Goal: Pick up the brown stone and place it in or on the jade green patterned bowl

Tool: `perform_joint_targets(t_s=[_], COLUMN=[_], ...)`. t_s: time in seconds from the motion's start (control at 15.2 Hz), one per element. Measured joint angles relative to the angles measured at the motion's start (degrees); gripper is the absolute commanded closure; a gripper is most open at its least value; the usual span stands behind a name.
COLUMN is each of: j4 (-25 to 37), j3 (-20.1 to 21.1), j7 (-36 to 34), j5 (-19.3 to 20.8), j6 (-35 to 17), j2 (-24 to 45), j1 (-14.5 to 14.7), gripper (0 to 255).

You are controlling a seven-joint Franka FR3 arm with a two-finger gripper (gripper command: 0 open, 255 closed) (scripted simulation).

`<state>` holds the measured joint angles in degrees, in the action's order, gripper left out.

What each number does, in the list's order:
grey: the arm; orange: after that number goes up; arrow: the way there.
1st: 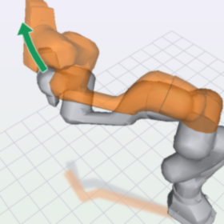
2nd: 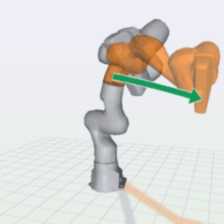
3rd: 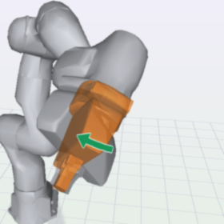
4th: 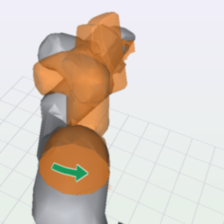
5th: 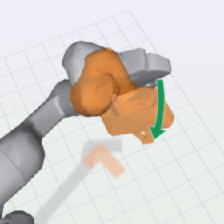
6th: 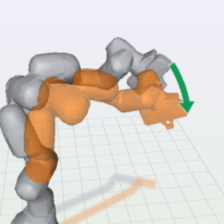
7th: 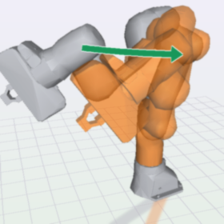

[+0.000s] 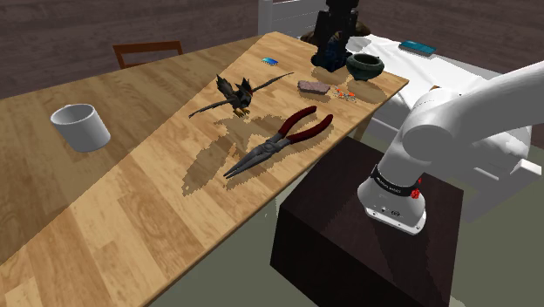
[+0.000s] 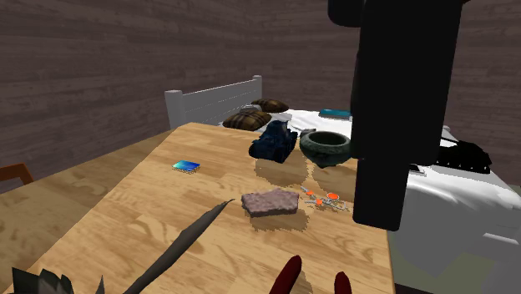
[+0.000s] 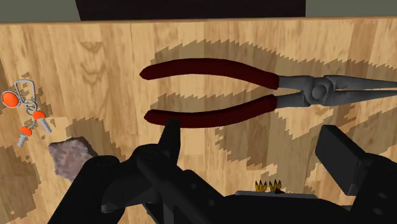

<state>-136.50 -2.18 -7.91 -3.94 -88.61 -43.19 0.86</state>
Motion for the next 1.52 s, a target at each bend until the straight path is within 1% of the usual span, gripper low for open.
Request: perform_joint_targets(t_s=[0.07,0.2,0.33,0.59,0.79,1.06,1.32,1.52], j4=[0.0,-0.78,-1.88,-3.21,-3.57,-2.01,-0.11,2.39], j3=[0.0,-1.27,-3.47,-7.75,-11.0,-15.27,-18.89,-21.26], j7=[0.0,2.59,6.82,15.43,21.9,30.53,38.94,45.31], j5=[0.0,1.26,3.37,7.33,10.04,12.8,14.39,14.47], j6=[0.0,-1.11,-2.34,-7.14,-11.27,-16.61,-21.76,-25.65], j2=[0.0,0.7,1.31,5.6,9.69,16.75,23.75,30.1], j1=[0.0,-0.01,-0.21,-0.21,-0.2,-0.02,0.28,0.65], gripper=[0,0,0,0,0,0,0,0])
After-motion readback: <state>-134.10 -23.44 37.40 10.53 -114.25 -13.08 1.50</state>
